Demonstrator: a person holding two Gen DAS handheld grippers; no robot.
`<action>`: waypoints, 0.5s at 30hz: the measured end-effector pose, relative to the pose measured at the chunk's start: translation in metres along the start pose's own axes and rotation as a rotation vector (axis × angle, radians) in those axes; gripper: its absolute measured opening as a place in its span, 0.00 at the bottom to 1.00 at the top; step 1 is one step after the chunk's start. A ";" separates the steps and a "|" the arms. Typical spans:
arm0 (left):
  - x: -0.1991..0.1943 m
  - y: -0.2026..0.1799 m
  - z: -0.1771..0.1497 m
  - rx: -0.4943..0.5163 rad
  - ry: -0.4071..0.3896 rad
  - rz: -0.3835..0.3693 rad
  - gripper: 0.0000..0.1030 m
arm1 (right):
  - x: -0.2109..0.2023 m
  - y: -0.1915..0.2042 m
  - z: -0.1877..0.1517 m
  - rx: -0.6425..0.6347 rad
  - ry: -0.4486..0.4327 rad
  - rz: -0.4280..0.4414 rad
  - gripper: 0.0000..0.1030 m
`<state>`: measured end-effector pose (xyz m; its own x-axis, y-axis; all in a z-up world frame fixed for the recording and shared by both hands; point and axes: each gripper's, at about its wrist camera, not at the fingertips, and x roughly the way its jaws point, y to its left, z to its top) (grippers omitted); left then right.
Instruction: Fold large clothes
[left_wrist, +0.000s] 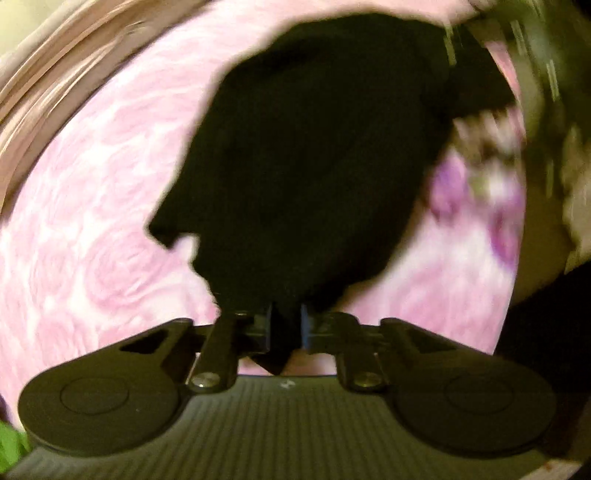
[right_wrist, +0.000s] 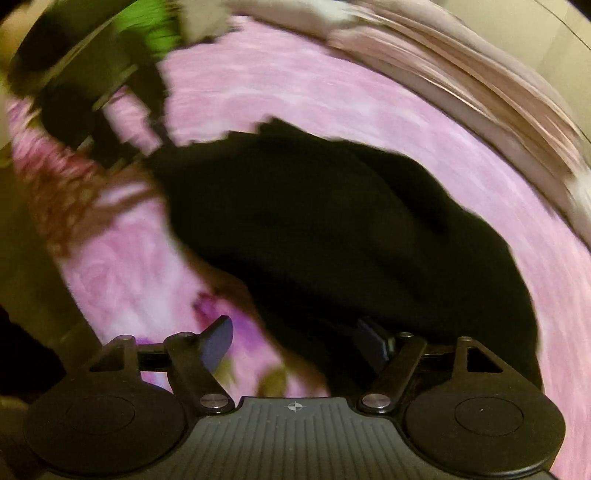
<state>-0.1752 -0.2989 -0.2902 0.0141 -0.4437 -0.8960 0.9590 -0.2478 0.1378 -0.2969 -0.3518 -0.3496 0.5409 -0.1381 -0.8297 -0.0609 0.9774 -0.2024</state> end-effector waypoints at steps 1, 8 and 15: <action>-0.009 0.010 0.003 -0.055 -0.027 -0.008 0.08 | 0.006 0.007 0.011 -0.045 -0.023 0.020 0.70; -0.052 0.045 0.042 -0.149 -0.138 -0.051 0.07 | 0.038 -0.003 0.052 -0.088 -0.047 0.005 0.12; -0.088 0.069 0.102 -0.310 -0.221 -0.020 0.33 | -0.054 -0.152 0.064 0.333 -0.127 -0.023 0.02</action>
<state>-0.1397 -0.3653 -0.1591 -0.0342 -0.6252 -0.7797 0.9991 -0.0006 -0.0433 -0.2634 -0.4833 -0.2410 0.6404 -0.1606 -0.7511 0.2181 0.9757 -0.0227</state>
